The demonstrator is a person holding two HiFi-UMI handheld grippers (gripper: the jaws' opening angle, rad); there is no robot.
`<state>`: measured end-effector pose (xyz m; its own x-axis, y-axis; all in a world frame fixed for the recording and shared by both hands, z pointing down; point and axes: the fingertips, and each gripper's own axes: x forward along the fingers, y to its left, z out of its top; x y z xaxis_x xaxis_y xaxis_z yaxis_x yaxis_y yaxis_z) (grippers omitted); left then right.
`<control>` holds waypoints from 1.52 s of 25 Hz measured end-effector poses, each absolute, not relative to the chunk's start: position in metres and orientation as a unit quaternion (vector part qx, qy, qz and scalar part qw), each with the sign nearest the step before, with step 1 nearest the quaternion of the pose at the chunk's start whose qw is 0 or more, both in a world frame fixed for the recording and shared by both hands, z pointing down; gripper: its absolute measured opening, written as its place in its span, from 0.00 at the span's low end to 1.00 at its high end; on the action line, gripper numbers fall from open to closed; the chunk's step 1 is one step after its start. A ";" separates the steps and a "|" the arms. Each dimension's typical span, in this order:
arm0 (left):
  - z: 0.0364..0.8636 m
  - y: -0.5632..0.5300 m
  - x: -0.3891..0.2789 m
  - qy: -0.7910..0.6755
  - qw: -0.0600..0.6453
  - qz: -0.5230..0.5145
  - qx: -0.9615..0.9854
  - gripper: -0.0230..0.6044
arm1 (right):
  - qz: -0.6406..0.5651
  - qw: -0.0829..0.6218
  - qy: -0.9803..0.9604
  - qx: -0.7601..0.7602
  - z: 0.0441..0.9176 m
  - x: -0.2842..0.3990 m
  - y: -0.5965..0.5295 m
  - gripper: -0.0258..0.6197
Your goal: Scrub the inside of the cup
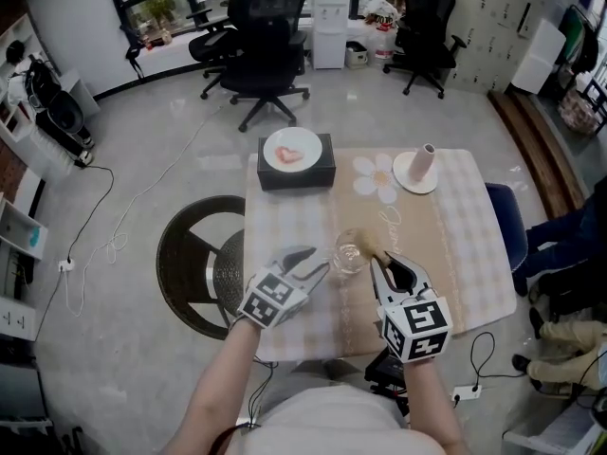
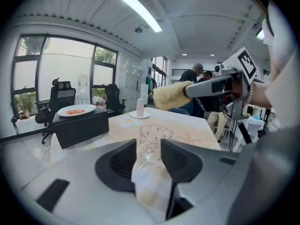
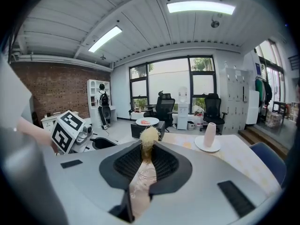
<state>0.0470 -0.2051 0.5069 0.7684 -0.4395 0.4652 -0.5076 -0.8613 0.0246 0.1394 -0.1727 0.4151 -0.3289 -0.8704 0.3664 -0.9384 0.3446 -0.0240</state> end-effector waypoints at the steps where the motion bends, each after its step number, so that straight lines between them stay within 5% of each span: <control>1: 0.510 -0.208 0.048 -0.245 0.072 0.229 0.939 0.30 | 0.119 0.148 -0.807 0.559 0.417 0.142 -0.175 0.13; 38: 0.569 -0.216 0.056 -0.154 0.029 0.284 0.946 0.13 | 0.122 0.168 -0.823 0.529 0.424 0.153 -0.203 0.13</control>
